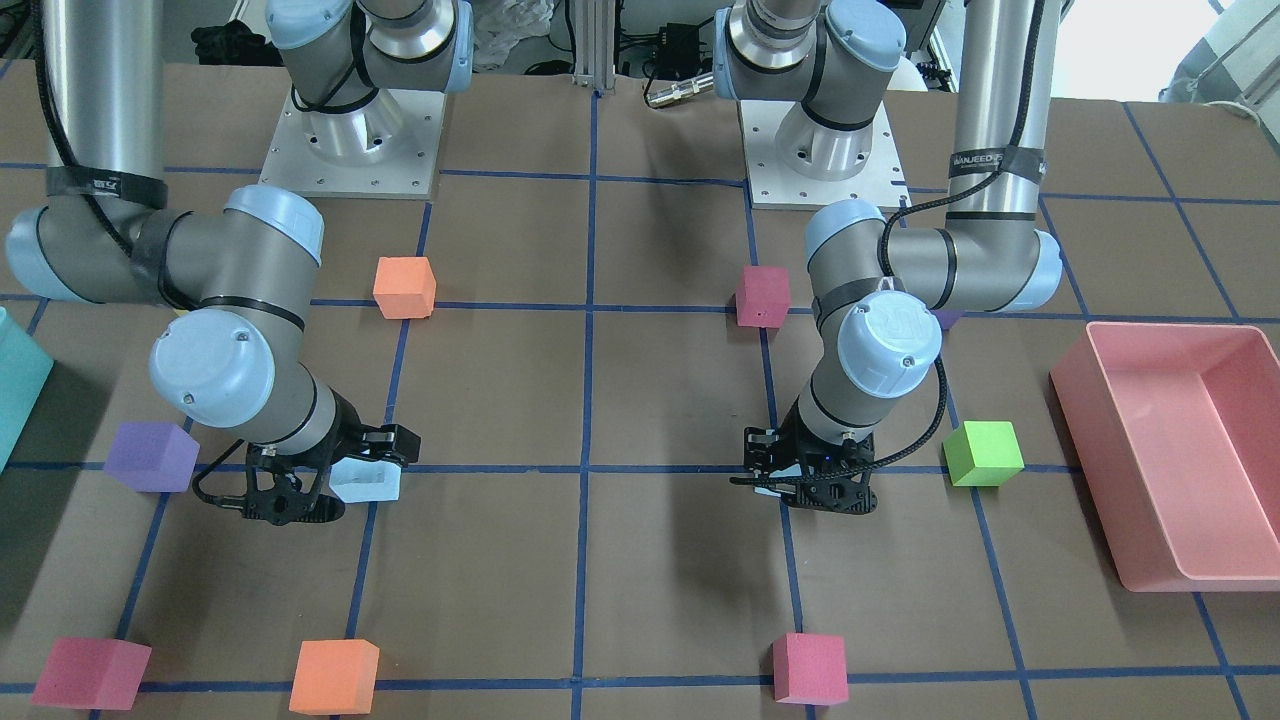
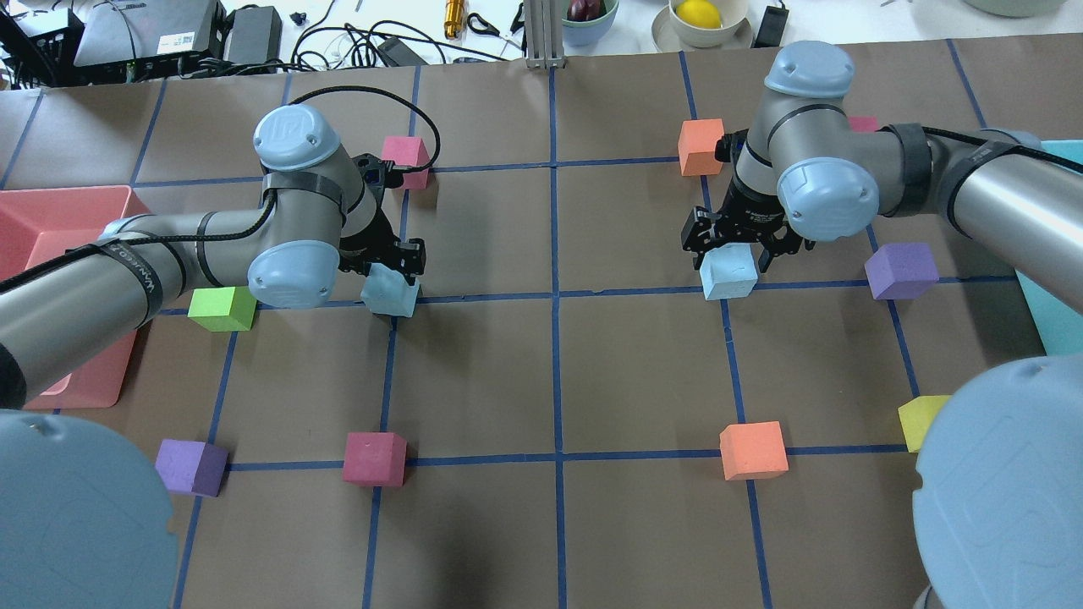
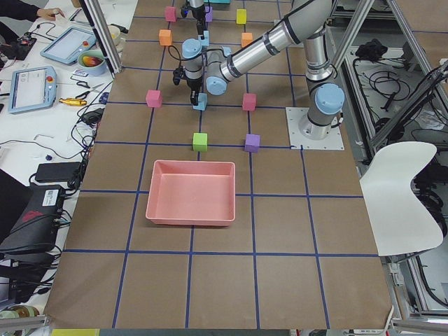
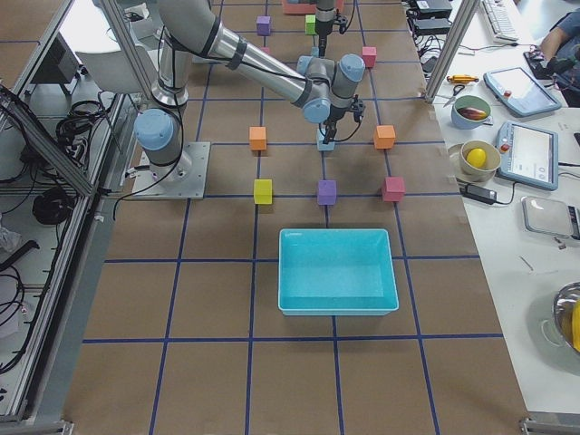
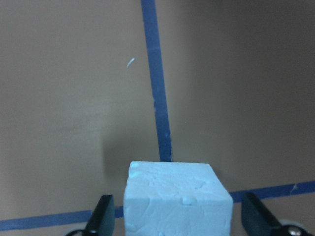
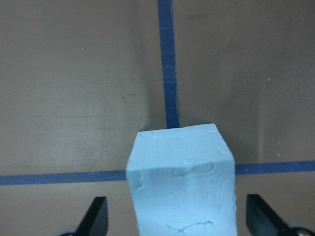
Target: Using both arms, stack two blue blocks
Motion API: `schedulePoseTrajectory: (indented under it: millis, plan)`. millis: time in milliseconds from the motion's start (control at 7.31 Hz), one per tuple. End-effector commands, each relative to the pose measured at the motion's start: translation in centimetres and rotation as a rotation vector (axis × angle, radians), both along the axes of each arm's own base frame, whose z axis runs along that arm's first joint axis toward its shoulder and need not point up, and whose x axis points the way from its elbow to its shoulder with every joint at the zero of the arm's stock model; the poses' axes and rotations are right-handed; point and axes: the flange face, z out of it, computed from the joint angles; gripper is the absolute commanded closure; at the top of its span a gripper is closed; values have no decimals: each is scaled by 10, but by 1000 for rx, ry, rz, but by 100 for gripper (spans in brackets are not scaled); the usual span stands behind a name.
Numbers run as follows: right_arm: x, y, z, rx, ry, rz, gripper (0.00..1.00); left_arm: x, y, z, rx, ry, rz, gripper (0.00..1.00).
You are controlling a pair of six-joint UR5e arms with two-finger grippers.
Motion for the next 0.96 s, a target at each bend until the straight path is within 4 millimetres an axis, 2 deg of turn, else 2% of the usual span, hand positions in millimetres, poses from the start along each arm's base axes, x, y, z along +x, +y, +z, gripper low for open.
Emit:
schedulePoseTrajectory:
  millis: [0,137,274,411,547,684,821]
  plan:
    - [0,3,-21,-27,3,3,3,0,0,2,-9,2,21,86]
    - [0,1,-19,-54,5,4,53,1,-11,19,-46,7,27,100]
    - [0,0,-15,-59,4,-8,100,-2,-17,31,-68,4,28,100]
    - [0,-5,-2,-80,0,-13,100,-5,-19,43,-86,2,22,100]
    - [8,-19,28,-122,-27,-11,100,-5,-20,48,-94,0,20,100]
    - [33,-29,56,-107,-72,-47,100,-5,-20,54,-106,2,20,100]
    - [82,-38,85,-143,-73,-76,100,-7,-28,67,-129,4,17,100]
